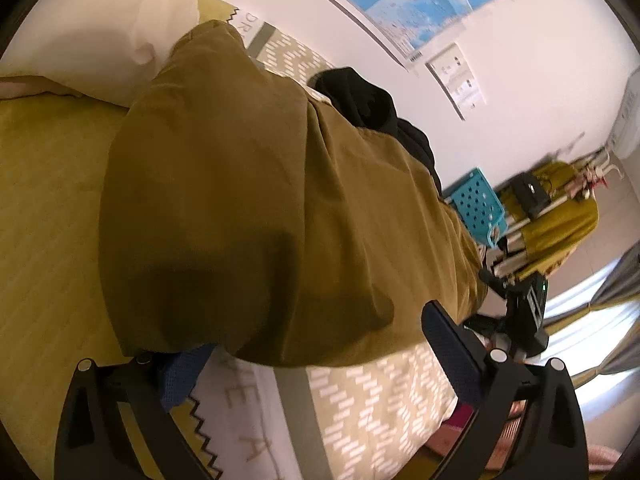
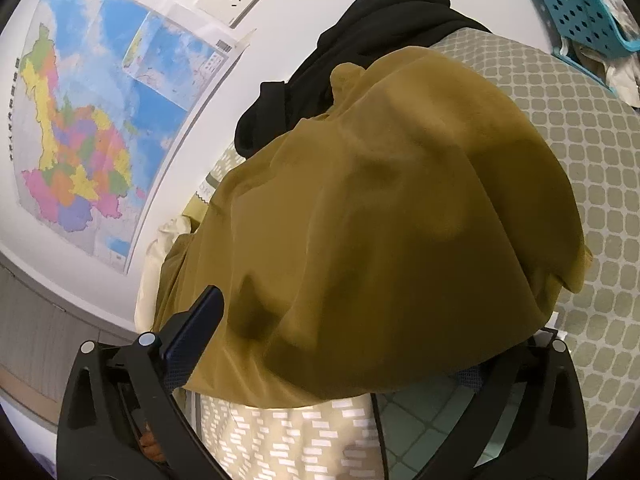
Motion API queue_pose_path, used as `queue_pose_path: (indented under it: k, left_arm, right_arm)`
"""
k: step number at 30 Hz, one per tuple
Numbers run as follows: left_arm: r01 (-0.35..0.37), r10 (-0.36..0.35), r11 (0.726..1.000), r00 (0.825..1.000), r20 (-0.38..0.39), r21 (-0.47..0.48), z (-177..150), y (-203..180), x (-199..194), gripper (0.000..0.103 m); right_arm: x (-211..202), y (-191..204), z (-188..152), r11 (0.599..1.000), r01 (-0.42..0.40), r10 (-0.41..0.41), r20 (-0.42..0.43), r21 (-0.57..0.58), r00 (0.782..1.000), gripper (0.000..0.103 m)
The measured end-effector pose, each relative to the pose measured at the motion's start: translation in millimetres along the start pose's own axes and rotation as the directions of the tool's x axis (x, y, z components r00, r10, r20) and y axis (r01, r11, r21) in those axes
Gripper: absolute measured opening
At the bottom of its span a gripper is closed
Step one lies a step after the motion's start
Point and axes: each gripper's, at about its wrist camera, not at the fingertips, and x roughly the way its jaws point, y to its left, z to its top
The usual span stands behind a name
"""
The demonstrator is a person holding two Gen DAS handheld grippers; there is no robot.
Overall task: Fold large clothes
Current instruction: 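Press and smooth the folded shirt bundle with both grippers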
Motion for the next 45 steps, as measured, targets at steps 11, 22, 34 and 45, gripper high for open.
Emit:
queue_pose_path:
  k: [11, 22, 34, 45]
  left_arm:
    - [-0.03, 0.03, 0.999, 0.998, 0.051, -0.011, 2, -7, 3, 0.096]
    - [-0.131, 0.126, 0.99, 0.987, 0.102, 0.041, 17, -21, 28, 0.096]
    - [-0.295, 0.287, 0.951, 0.953, 0.094, 0.094, 17, -38, 41, 0.091]
    - [-0.271, 0.265, 0.959, 0.961, 0.08, 0.078, 18, -31, 34, 0.083]
  right_arm:
    - [9, 4, -1, 1.0, 0.016, -0.016, -0.018, -0.024, 1.0, 0.099]
    - [28, 11, 15, 1.0, -0.018, 0.017, -0.006, -0.021, 1.0, 0.098]
    - [33, 12, 14, 0.998, 0.027, -0.026, 0.013, -0.062, 1.0, 0.074]
    - [37, 16, 17, 0.999, -0.002, 0.002, -0.016, -0.054, 1.0, 0.09]
